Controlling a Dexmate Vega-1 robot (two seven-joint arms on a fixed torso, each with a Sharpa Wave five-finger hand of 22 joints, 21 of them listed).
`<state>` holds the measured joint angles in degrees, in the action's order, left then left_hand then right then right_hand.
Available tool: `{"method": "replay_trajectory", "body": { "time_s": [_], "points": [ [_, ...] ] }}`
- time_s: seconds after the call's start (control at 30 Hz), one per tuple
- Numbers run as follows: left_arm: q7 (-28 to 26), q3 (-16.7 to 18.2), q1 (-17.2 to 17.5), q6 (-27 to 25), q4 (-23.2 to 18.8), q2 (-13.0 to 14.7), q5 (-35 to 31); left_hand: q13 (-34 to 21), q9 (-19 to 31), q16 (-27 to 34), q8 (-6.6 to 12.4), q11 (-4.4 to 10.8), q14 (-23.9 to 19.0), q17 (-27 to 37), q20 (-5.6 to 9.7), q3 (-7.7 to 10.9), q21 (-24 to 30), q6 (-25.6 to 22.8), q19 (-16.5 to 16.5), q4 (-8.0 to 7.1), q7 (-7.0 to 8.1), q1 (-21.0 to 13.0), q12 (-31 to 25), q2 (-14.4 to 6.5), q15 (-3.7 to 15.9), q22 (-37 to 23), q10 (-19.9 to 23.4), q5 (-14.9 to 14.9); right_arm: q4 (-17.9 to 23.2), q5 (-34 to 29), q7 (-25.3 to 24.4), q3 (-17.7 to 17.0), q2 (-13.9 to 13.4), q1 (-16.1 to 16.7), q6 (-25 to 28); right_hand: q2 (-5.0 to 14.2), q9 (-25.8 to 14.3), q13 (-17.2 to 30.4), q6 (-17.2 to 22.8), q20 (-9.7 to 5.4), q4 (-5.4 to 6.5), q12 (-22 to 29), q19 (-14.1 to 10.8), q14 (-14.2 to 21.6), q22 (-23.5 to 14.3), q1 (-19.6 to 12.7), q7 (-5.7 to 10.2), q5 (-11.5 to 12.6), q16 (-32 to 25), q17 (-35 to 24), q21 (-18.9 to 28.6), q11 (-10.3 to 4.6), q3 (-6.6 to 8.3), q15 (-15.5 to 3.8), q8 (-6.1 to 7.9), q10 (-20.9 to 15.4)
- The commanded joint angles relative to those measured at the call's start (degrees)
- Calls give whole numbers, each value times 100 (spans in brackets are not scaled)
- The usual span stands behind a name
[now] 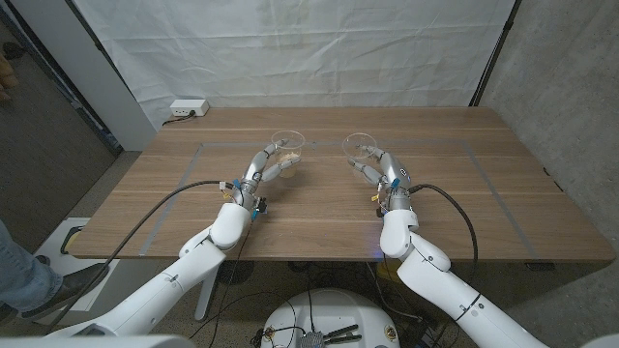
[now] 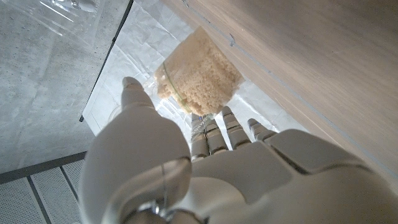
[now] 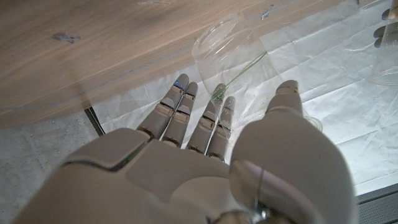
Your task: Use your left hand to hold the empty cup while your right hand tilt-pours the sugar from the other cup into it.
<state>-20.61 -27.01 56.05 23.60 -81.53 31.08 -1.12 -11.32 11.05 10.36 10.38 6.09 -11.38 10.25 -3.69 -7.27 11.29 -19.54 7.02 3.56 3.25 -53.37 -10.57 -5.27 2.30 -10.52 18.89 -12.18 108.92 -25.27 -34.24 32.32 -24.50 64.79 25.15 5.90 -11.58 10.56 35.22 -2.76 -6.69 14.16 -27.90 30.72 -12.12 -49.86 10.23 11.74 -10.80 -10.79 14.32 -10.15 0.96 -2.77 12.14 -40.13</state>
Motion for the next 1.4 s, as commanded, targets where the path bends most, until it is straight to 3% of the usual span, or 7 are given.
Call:
{"method": "replay_trajectory", "body": {
  "time_s": [0.03, 0.8, 1.2, 1.4],
  "points": [
    [177, -129, -116, -20, 264, -113, 38, -17, 19, -25, -9, 2, 102, 24, -9, -53, -10, 96, 107, -13, 5, 51, 13, 5, 86, -30, -85, -27, -83, 345, -162, -22, -20, 52, 68, 2, -16, 27, 87, -287, 81, -14, 37, 41, -18, 45, 12, -23, -13, -12, -4, 24, 76, -494, 21, 13],
    [476, -236, -264, -131, 692, -259, 236, -12, 18, -21, -4, 19, 348, 26, -31, -122, -22, 414, 281, -56, 50, 129, 13, 38, 56, -31, -409, -56, -164, 599, -267, 28, -43, -50, 143, -2, -14, 29, 71, -275, 78, -26, 60, 13, -15, 58, 2, -11, -3, -10, -14, 36, 74, -477, 4, 21],
    [543, -195, -228, -363, 598, -189, 300, -11, 18, -12, 14, 31, 391, 25, -40, -136, -15, 453, 307, -57, 52, 129, -9, 44, 34, -30, -439, -67, -225, 666, -301, 35, -37, -107, 147, -30, -12, 30, 84, -274, 66, -32, 62, 3, -13, 57, 15, 1, 2, -6, -15, 35, 66, -485, 4, 26],
    [617, -198, -230, -533, 477, -117, 297, -10, 17, -18, -2, -117, 515, 25, -65, -158, -11, 627, 361, -62, -109, 136, 5, 54, -14, -31, -615, -84, -223, 627, -372, 49, -69, -118, 89, -32, -12, 30, 78, -271, 64, -35, 61, 1, -12, 59, 11, 7, 2, -6, -15, 29, 66, -479, -1, 28]
  ]
}}
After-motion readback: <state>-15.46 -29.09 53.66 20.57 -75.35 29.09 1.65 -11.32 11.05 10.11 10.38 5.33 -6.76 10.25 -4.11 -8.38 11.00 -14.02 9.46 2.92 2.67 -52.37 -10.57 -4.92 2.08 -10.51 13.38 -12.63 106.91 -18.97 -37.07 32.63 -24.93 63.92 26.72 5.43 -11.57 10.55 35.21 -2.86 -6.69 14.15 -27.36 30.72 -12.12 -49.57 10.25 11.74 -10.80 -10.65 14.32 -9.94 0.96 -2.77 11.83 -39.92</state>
